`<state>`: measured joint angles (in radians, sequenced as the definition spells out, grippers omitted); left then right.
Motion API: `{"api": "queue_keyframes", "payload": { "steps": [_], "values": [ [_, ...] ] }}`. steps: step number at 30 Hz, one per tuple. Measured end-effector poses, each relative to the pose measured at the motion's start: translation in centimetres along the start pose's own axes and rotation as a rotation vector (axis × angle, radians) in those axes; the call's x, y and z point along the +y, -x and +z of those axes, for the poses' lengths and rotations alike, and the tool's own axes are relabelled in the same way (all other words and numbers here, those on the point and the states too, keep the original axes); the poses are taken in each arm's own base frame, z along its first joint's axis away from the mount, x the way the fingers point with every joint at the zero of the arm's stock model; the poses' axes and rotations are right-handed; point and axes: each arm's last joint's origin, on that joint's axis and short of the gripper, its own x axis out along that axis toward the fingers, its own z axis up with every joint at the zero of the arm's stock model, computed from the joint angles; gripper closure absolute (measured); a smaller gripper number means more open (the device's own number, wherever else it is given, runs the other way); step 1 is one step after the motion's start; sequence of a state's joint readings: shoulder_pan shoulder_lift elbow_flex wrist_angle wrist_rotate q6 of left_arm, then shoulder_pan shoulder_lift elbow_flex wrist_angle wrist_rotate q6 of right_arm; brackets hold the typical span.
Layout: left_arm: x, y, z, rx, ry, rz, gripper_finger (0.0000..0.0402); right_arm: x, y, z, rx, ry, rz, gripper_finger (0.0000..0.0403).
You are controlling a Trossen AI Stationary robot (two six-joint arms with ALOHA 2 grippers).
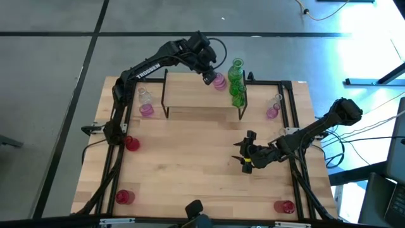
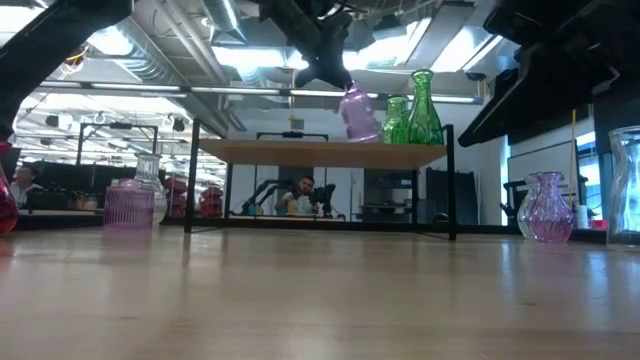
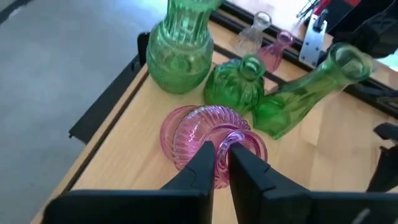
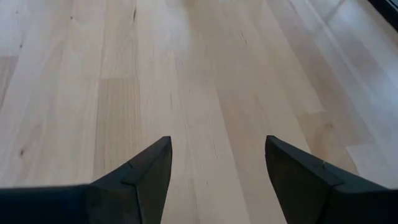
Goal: Sort vases onto shelf
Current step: Put the bottom pink vase on the shelf
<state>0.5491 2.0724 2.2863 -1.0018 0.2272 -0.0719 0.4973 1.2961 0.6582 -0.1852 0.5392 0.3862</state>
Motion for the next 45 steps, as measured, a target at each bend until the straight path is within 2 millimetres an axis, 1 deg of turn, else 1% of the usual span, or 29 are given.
{"api": "queue_keyframes", "payload": {
  "steps": [4,7,14,18,21,23,25,27,30,34,38,41,43,45],
  "values": [
    [0.0,0.0,0.0,-0.003,-0.001,0.001,0.0344,0.0,0.0,0.0,0.000,-0.001,0.000,0.0165],
    [0.0,0.1,0.1,-0.008,-0.004,0.002,0.0332,0.0,0.0,0.0,-0.001,-0.003,0.000,0.0165],
    [-0.1,-0.8,0.1,-0.010,-0.010,-0.001,0.0320,0.0,0.0,0.0,0.000,-0.006,0.000,0.0165],
    [-0.1,-0.8,0.3,-0.031,-0.015,-0.008,0.0319,0.0,0.0,0.0,0.000,-0.006,0.000,0.0165],
    [-0.5,0.3,0.8,-0.063,-0.050,-0.015,0.0319,0.0,0.0,0.0,0.000,-0.007,0.000,0.0165],
    [-1.2,1.9,1.0,-0.085,-0.082,-0.024,0.0319,0.0,0.0,0.0,0.005,-0.007,-0.001,0.0165],
    [-2.5,3.7,0.9,-0.094,-0.124,-0.036,0.0319,0.0,0.0,0.0,0.005,-0.010,-0.001,0.0165],
    [-4.0,4.9,0.2,-0.042,-0.175,-0.016,0.0319,0.0,0.0,-0.1,0.008,-0.011,0.003,0.0165],
    [-5.9,5.2,-1.1,0.058,-0.220,0.051,0.0321,0.0,0.0,-0.1,0.009,-0.010,0.006,0.0165],
    [-8.5,3.9,-3.0,0.166,-0.275,0.070,0.0323,0.0,0.0,-0.1,0.009,-0.011,0.008,0.0165],
    [-10.5,1.2,-5.3,0.253,-0.340,0.124,0.0323,0.3,0.2,-0.2,0.015,-0.018,0.023,0.0165],
    [-10.8,-0.9,-7.4,0.341,-0.362,0.155,0.0323,0.8,0.5,-0.4,0.008,-0.004,0.032,0.0165],
    [-10.5,-1.7,-8.1,0.329,-0.371,0.200,0.0323,1.0,0.7,-0.5,-0.003,0.004,0.024,0.0165],
    [-9.9,-2.1,-8.2,0.257,-0.360,0.235,0.0324,1.1,0.8,-0.5,-0.011,0.008,0.015,0.0165]
  ]
}}
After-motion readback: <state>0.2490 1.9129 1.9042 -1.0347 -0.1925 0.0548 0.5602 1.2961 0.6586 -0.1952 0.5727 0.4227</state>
